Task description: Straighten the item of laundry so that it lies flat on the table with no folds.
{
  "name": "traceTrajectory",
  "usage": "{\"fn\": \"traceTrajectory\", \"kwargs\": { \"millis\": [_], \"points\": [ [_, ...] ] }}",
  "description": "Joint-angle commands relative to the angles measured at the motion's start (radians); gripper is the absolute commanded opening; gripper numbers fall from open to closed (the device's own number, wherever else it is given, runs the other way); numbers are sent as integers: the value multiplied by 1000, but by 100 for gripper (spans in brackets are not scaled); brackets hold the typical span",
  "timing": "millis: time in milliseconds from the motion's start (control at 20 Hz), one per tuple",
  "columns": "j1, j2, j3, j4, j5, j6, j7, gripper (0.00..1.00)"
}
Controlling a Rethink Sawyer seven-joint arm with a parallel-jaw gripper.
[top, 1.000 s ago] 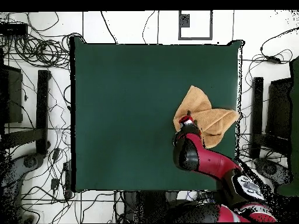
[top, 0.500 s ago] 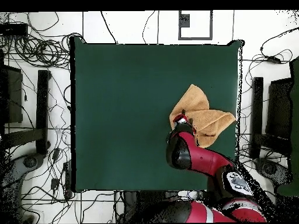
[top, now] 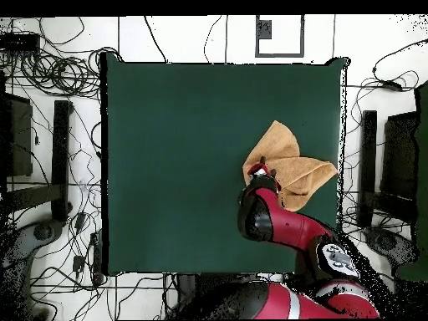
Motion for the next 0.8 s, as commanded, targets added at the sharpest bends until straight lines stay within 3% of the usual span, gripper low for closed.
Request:
{"fn": "traceTrajectory", "kwargs": {
  "millis": [50,800],
  "points": [
    [66,67,65,-60,56,-1,92,100],
    [204,155,74,-53,279,-76,166,100]
  ]
}}
